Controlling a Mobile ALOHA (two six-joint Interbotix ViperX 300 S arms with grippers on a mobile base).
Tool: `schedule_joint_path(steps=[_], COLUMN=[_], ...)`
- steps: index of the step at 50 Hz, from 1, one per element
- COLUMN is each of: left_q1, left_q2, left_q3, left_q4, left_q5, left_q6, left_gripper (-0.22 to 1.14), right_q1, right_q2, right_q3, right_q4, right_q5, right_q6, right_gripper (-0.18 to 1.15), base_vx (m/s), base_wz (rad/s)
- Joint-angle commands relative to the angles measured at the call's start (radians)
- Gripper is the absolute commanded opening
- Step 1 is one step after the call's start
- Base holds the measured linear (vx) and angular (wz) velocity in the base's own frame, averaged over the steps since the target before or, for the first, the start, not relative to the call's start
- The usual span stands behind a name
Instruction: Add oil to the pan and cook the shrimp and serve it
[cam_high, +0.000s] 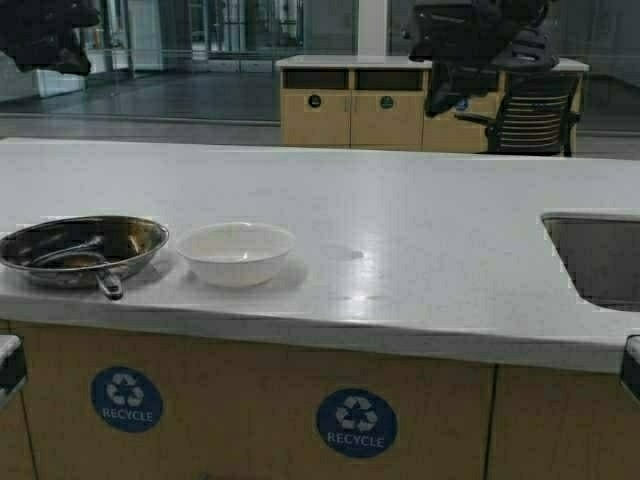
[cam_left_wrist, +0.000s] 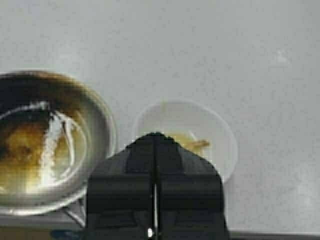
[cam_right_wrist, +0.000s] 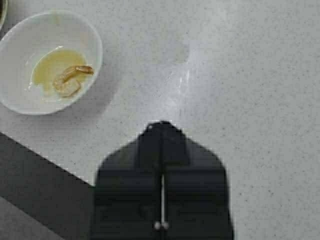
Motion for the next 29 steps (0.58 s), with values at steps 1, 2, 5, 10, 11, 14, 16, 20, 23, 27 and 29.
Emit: schedule_joint_path(steps=[1,2,5,10,11,14,16,20,23,27,29], left_q1=[0.002,0.002,0.002,0.002,0.002,0.002,0.002,0.002,0.002,0.002,0.002], left_q2=[0.003,0.003,0.002,0.002,0.002,0.002,0.002,0.002,0.002,0.002,0.002], left_q3=[-0.021,-0.021,-0.023,-0.023,-0.021,-0.021,-0.021,-0.020,-0.018,-0.014,-0.012], left_q4=[-0.003,-0.003,-0.003,-0.003,-0.003,-0.003,-0.003,-0.003,-0.003,-0.003,-0.003], left_q5=[-0.006,-0.006,-0.006,-0.006,-0.006,-0.006,-0.006,-0.006,-0.006,-0.002,0.000], left_q6=[0.002,0.002,0.000,0.000,0.000,0.002,0.002,0.002,0.002,0.002,0.002], left_gripper=[0.04,0.04,0.04,0.04,0.04,0.04,0.04,0.04,0.04,0.04,0.04], right_q1=[0.002,0.002,0.002,0.002,0.002,0.002,0.002,0.002,0.002,0.002,0.002], right_q2=[-0.012,-0.014,-0.014,-0.017,-0.018,-0.023,-0.028,-0.032,-0.037,-0.040,-0.041], right_q3=[-0.015,-0.015,-0.015,-0.015,-0.015,-0.015,-0.015,-0.011,-0.009,-0.009,-0.009], right_q4=[0.002,0.002,0.002,0.002,0.002,0.002,0.002,0.002,0.002,0.002,0.002], right_q5=[-0.002,-0.003,-0.006,-0.008,-0.008,-0.008,-0.008,-0.008,-0.008,-0.008,-0.008], right_q6=[0.000,0.000,0.000,0.000,0.000,-0.002,-0.002,-0.002,-0.002,-0.002,-0.002], right_gripper=[0.06,0.06,0.06,0.06,0.06,0.06,0.06,0.06,0.06,0.06,0.06], base_vx=[0.00,0.00,0.00,0.00,0.00,0.00,0.00,0.00,0.00,0.00,0.00], base_wz=[0.00,0.00,0.00,0.00,0.00,0.00,0.00,0.00,0.00,0.00,0.00])
